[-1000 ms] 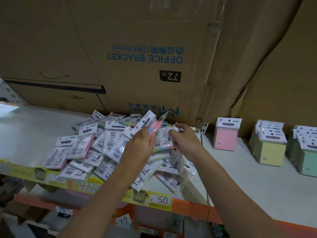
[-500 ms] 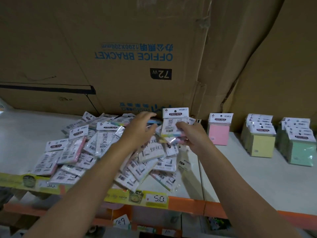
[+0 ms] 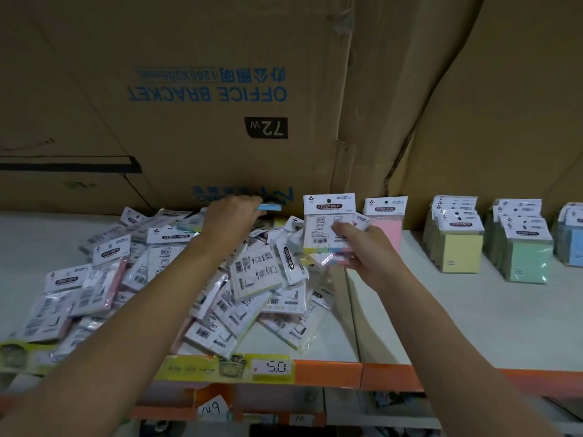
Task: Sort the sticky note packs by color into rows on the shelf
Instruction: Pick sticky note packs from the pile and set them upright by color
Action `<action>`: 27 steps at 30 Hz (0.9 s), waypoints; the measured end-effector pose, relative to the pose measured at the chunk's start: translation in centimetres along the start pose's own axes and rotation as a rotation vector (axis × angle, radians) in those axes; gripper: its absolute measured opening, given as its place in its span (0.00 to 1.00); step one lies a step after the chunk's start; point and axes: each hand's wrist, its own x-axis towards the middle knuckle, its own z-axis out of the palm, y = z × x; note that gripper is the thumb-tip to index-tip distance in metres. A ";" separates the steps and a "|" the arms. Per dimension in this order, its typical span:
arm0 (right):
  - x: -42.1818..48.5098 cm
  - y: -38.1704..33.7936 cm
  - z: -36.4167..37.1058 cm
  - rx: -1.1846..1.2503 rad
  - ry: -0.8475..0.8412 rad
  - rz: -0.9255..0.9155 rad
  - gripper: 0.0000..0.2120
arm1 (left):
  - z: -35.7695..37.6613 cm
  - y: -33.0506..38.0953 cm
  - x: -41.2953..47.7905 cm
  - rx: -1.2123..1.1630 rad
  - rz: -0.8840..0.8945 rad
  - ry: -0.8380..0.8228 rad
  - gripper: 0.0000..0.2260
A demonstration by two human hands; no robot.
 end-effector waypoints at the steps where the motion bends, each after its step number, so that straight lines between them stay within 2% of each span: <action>1: -0.2 0.1 -0.2 0.007 -0.009 0.002 0.08 | -0.5 0.6 -1.2 -0.049 0.040 0.095 0.09; 3: -0.6 0.4 -0.6 0.024 -0.030 0.007 0.10 | -1.0 1.8 -4.0 -0.123 0.118 0.206 0.07; 4: -0.9 0.6 -0.8 0.029 -0.043 0.007 0.09 | -1.0 2.4 -5.5 -0.135 0.141 0.237 0.09; 6: -1.3 1.3 -1.1 0.033 -0.064 0.005 0.07 | -0.4 3.5 -8.3 -0.085 0.159 0.259 0.14; 8: -1.7 2.1 -1.3 0.034 -0.076 0.004 0.06 | 0.2 4.0 -10.3 -0.002 0.155 0.269 0.14; 12: -2.3 3.3 -1.8 0.023 -0.091 -0.016 0.08 | 0.0 4.7 -11.8 -0.076 0.061 0.115 0.31; 15: -2.5 3.8 -2.5 0.040 -0.122 -0.027 0.08 | 0.1 4.9 -11.9 -0.219 -0.024 -0.085 0.35; 21: -3.3 4.6 -4.4 0.088 -0.107 0.032 0.08 | -0.4 5.4 -11.0 -0.130 -0.100 -0.151 0.28; 24: -4.0 4.9 -4.9 0.078 -0.132 0.051 0.08 | -1.0 6.7 -10.3 -0.132 -0.138 -0.060 0.20; 27: -4.6 5.0 -4.9 0.097 -0.166 0.052 0.08 | -1.4 7.3 -10.0 -0.222 -0.165 0.050 0.16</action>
